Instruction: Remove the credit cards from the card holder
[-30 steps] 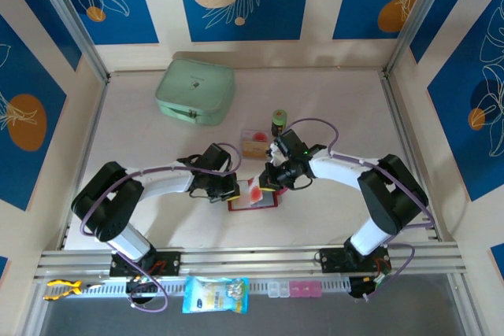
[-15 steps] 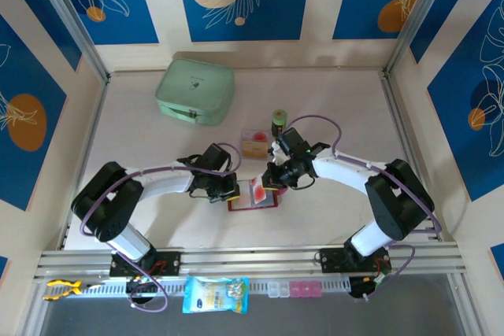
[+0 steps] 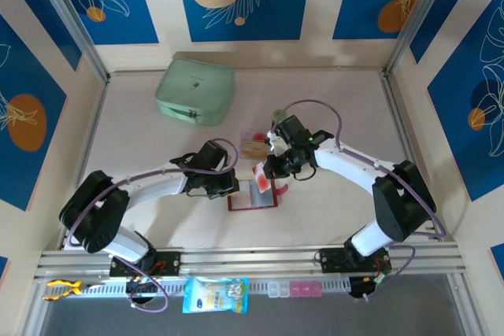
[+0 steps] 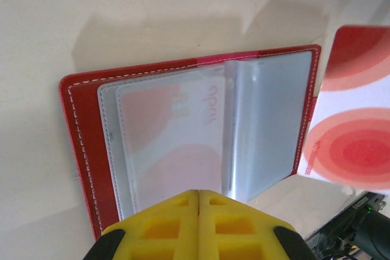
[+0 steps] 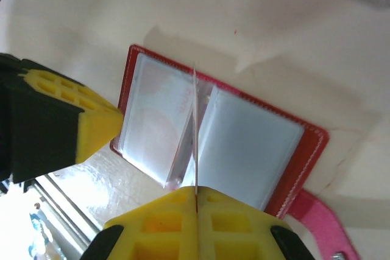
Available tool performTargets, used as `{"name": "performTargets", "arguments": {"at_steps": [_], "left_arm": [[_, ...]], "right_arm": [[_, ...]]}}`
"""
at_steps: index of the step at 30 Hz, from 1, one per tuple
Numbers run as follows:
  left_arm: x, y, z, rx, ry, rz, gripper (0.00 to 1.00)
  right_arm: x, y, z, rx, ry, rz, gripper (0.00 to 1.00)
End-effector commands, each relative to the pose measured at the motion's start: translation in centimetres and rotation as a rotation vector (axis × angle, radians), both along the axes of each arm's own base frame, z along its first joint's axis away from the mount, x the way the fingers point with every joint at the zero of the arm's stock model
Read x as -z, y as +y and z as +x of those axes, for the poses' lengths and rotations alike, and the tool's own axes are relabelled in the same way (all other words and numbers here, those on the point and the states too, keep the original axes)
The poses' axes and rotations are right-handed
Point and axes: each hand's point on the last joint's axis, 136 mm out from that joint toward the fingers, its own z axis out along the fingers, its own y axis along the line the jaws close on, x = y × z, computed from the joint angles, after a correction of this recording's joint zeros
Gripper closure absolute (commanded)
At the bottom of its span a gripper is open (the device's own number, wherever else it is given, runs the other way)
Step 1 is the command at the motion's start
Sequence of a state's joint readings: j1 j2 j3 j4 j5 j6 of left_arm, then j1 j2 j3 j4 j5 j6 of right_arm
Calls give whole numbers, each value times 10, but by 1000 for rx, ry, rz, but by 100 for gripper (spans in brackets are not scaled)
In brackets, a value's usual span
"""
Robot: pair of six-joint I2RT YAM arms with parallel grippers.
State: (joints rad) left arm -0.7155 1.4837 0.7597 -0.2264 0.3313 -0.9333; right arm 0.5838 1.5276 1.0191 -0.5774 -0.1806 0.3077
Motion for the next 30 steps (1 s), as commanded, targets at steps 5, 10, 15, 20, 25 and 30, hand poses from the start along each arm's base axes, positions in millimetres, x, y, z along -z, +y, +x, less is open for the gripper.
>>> {"name": "performTargets", "arguments": {"at_steps": [5,10,15,20,25,30], "left_arm": [[-4,22,-3,-33,-26,26,96],[-10,30,-1,-60,-49,14,94],[-9,38,-4,-70,-49,19,94],[-11,44,-3,-90,-58,21,94],[-11,48,-2,-98,-55,26,94],[-10,54,0,-111,-46,32,94]], "right_arm": [[-38,-31,43,-130,-204,-48,100],[-59,-28,65,-299,-349,-19,100],[-65,-24,83,-515,-470,-67,100],[-67,-20,107,-644,-539,-113,100],[-64,-12,122,-744,-514,-123,100],[-58,-4,136,-798,-493,-119,100]]}}
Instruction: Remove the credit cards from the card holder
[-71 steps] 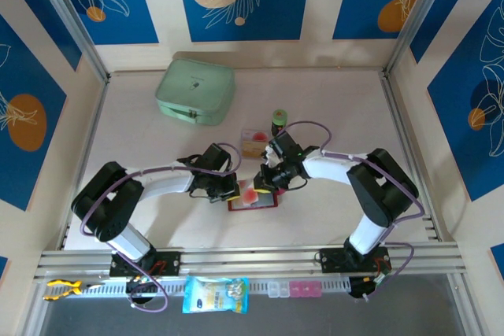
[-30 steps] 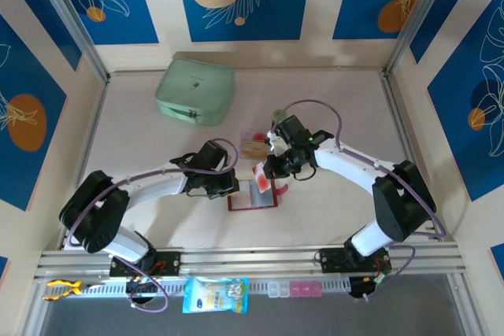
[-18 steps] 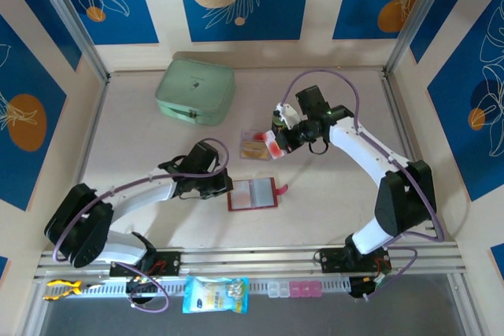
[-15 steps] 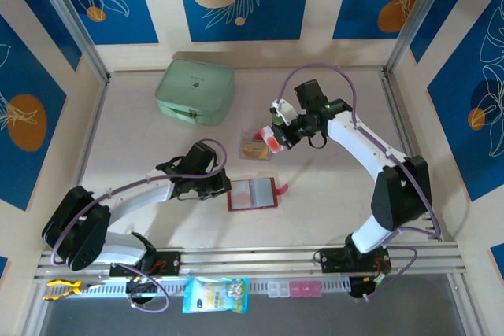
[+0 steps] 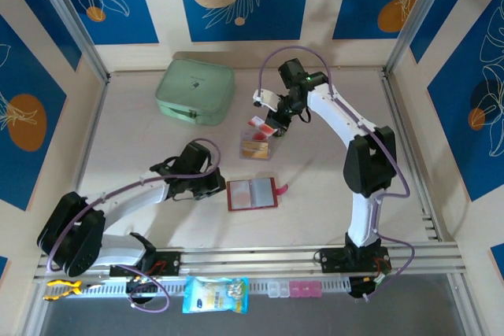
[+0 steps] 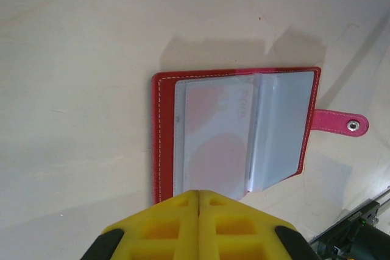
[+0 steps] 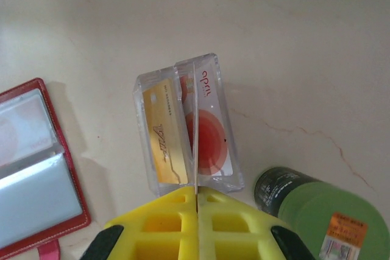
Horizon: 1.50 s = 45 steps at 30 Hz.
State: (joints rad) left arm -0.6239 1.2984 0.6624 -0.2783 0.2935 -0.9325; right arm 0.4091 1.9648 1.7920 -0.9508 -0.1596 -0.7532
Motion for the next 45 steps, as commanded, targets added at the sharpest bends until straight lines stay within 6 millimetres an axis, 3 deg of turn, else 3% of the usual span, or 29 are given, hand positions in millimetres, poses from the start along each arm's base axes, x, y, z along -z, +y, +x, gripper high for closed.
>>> {"name": "performTargets", "arguments": {"at_steps": [1,19,23,27,33,40,45], "left_arm": [[4,12,-2,-4,5,27,94],[9,29,1,-38,30,23,94],[9,29,1,-42,33,21,94],[9,29,1,-40,33,17,94],[8,21,2,-13,36,-16,93],[7,8,4,18,37,-47,94],[11,-2,1,39,43,-49,95]], "right_arm": [[2,2,-6,-81,41,-19,100],[39,14,7,-127,107,-56,100],[44,15,8,-129,112,-63,91],[38,15,14,-110,73,-72,76],[18,15,20,-79,-6,-43,75],[-6,26,-2,-26,1,59,76],[-13,35,-26,46,46,132,76]]}}
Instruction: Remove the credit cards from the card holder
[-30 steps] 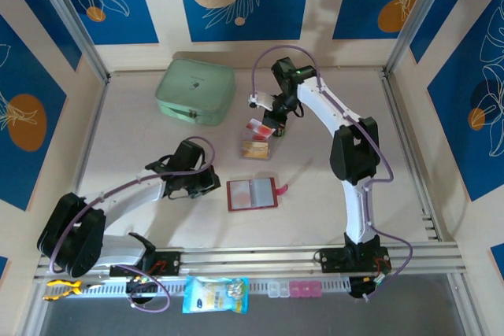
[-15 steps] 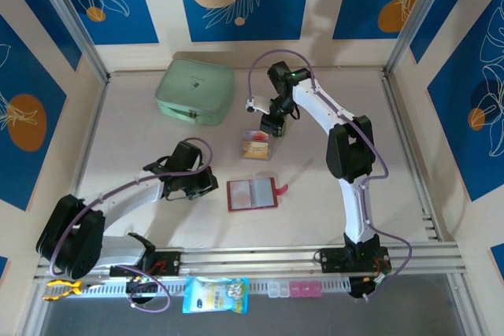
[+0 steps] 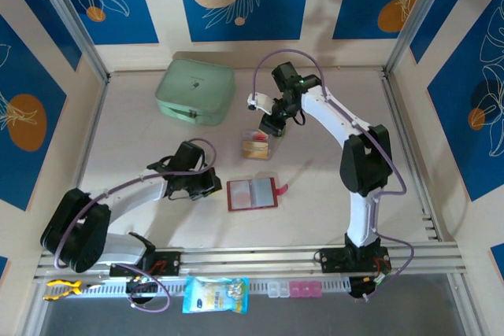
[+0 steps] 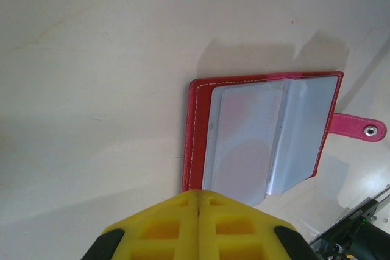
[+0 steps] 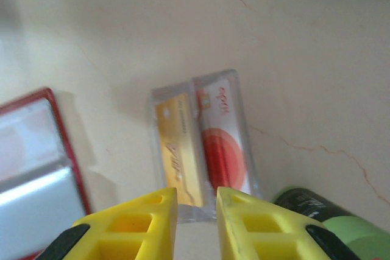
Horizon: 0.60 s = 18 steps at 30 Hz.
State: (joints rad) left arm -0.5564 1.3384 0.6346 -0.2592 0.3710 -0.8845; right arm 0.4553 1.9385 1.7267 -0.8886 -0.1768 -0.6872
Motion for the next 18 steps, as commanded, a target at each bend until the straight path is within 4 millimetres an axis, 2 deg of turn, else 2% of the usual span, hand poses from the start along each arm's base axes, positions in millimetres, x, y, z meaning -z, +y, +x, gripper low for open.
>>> {"name": "performTargets", "arguments": {"at_steps": [1,7,18], "left_arm": [[-3,-13,0,31,-5,-31,95],[3,-26,-4,62,3,-29,97],[20,-37,-9,85,35,-5,98]], "right_arm": [[-18,17,-17,62,40,116,76],[-14,18,-39,245,166,186,78],[17,11,-75,612,352,205,85]]}}
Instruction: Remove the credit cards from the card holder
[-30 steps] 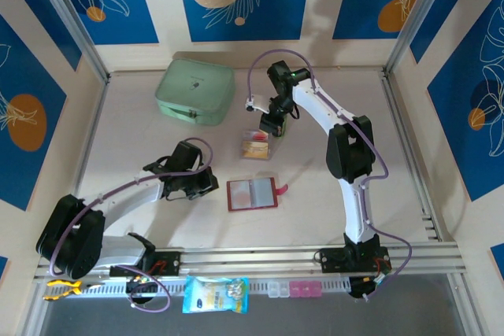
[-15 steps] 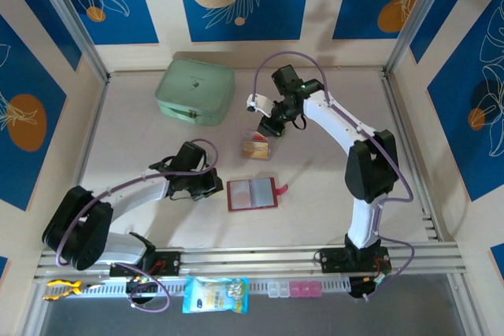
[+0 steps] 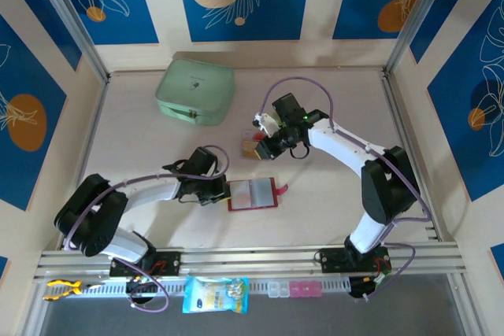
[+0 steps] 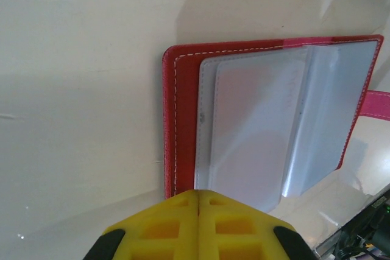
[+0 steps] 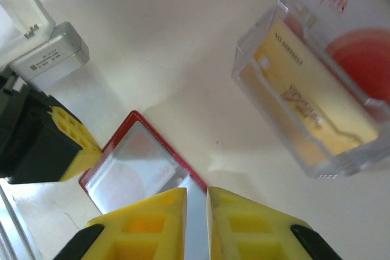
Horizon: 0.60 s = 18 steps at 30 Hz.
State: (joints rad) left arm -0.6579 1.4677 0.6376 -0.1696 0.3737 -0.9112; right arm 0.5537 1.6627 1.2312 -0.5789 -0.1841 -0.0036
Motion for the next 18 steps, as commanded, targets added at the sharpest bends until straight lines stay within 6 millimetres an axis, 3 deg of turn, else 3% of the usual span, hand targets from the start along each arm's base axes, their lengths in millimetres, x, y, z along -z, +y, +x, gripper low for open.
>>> {"name": "performTargets", "arguments": {"at_steps": [1,9,18], "left_arm": [[-5,-10,5,7,-9,-17,98],[3,-3,2,2,6,27,99],[0,1,1,2,-5,42,100]], "right_arm": [[-9,3,-1,198,72,62,86],[9,6,-31,351,235,112,89],[33,27,-69,422,461,115,91]]}}
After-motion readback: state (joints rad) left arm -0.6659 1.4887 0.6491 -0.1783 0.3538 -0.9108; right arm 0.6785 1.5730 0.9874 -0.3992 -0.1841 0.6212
